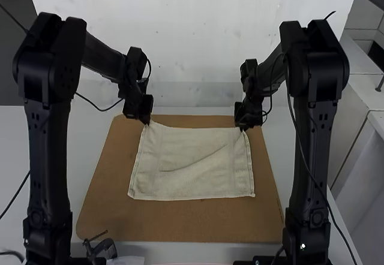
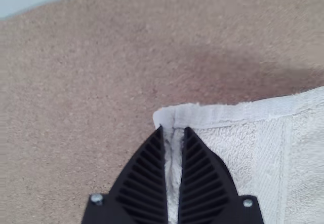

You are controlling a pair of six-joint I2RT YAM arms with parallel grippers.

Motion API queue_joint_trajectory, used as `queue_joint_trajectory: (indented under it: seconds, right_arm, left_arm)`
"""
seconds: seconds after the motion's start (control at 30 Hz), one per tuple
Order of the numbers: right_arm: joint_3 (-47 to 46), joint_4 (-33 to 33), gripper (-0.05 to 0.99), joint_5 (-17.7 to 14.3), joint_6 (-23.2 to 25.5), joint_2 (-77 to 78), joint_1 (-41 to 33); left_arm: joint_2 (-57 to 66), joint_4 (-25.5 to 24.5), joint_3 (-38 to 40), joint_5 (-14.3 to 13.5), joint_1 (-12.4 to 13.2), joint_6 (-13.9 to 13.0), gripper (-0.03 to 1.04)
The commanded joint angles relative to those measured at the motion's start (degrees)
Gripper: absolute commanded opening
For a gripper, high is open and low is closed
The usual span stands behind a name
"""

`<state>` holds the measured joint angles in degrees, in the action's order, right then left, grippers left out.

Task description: Fold the towel.

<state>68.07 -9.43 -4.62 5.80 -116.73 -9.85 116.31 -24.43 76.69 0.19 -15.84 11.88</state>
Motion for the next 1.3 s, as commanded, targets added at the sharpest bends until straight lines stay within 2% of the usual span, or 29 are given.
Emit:
queue_joint_trajectory:
  seconds: [0.0, 0.17, 0.43, 0.57, 0.83, 1.1, 1.27]
  right_arm:
    - [2.94, 1.7, 0.01, -1.62, 0.53, 5.55, -0.35]
    - [3.82, 1.96, 0.01, -1.62, 0.96, 8.8, -0.61]
    - [1.8, 5.83, 0.01, -1.62, 1.84, 13.72, -0.52]
    - [-1.01, 6.71, 0.01, -1.53, 1.4, 15.74, -0.61]
    - [-10.77, 6.44, 0.01, -0.3, -0.27, 23.91, -1.05]
    - [-21.32, 3.19, 0.01, 0.05, -2.29, 34.99, -3.42]
    - [-26.33, 0.91, 0.01, 0.14, -3.17, 40.88, -4.39]
  left_arm:
    - [-5.39, -0.1, 3.03, 0.87, -0.51, 1.48, 0.02]
    - [-8.12, -0.45, 4.09, 0.52, -0.42, 1.66, 0.02]
    - [-11.55, 0.96, 3.21, -2.65, -0.69, 1.92, 0.02]
    - [-13.83, 1.22, 1.19, -2.56, -0.6, 1.66, 0.02]
    - [-22.09, 1.57, -10.33, -1.5, -2.01, 1.83, 0.02]
    - [-33.17, 2.63, -25.18, -1.33, -6.93, 2.71, 0.02]
    - [-39.23, 2.54, -29.84, -1.33, -8.07, 2.71, 0.02]
